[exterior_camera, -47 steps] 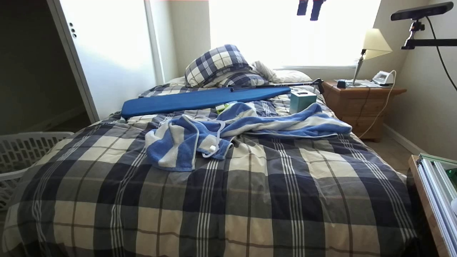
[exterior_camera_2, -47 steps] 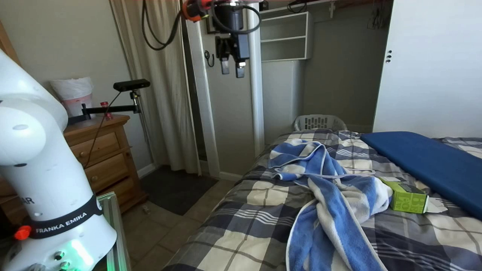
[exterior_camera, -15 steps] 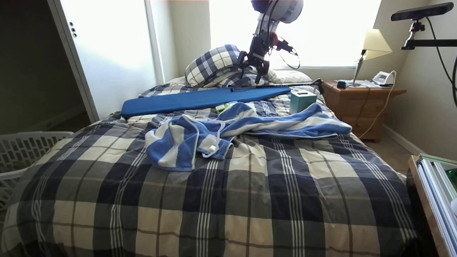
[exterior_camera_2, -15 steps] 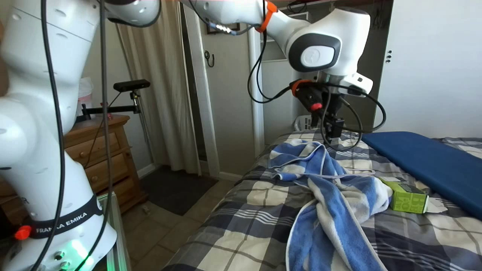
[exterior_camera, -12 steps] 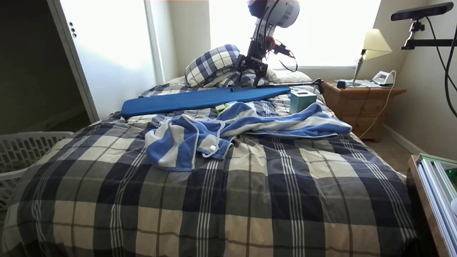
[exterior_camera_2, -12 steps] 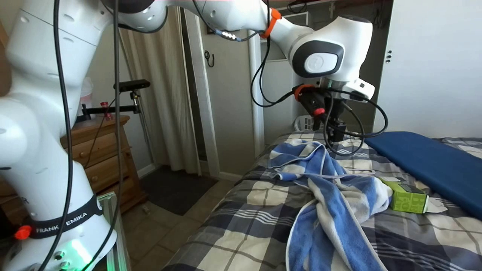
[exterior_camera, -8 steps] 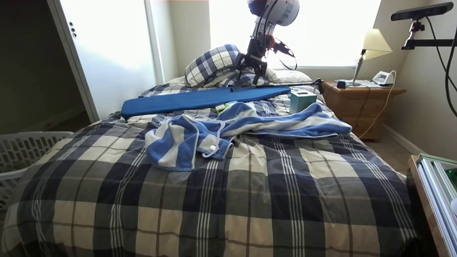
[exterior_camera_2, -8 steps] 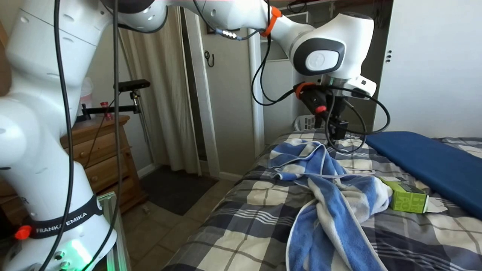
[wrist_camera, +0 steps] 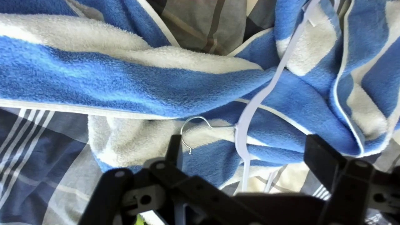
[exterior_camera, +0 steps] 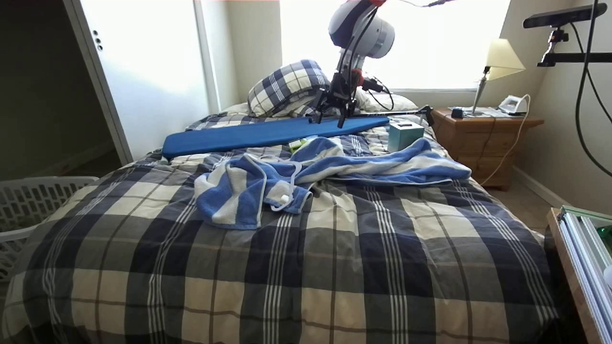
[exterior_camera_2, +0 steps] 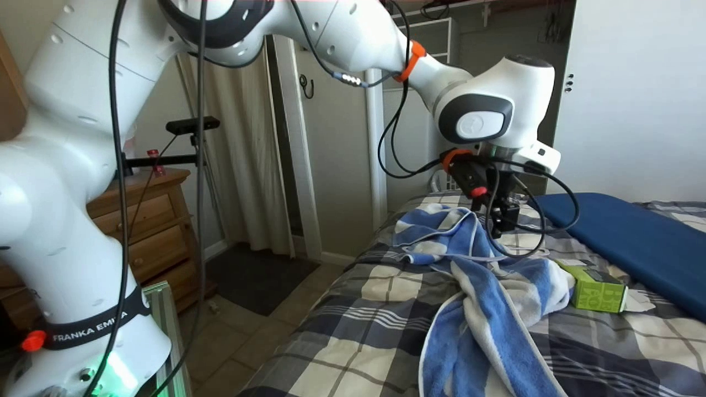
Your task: Thread the towel through the hanger
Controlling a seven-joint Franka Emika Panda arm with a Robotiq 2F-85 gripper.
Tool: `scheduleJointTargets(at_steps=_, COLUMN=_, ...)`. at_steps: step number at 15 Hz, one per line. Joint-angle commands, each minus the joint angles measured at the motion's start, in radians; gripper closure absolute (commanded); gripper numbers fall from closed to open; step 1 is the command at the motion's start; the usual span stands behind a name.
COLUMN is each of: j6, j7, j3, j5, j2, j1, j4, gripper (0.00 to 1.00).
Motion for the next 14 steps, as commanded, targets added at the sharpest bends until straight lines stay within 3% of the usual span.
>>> scheduleJointTargets(at_steps=1, j6=0.014, j7=0.028, j3=0.051, j5=-0.011, j2=0.136, j1=-0.042, j4=0.13, gripper=0.0)
scheduleJointTargets(at_steps=14, j6=0.03, j7=0.07, j3=0.106, j5=-0.037, j2=0.426, j1=-0.079, j4=0.435, gripper=0.0)
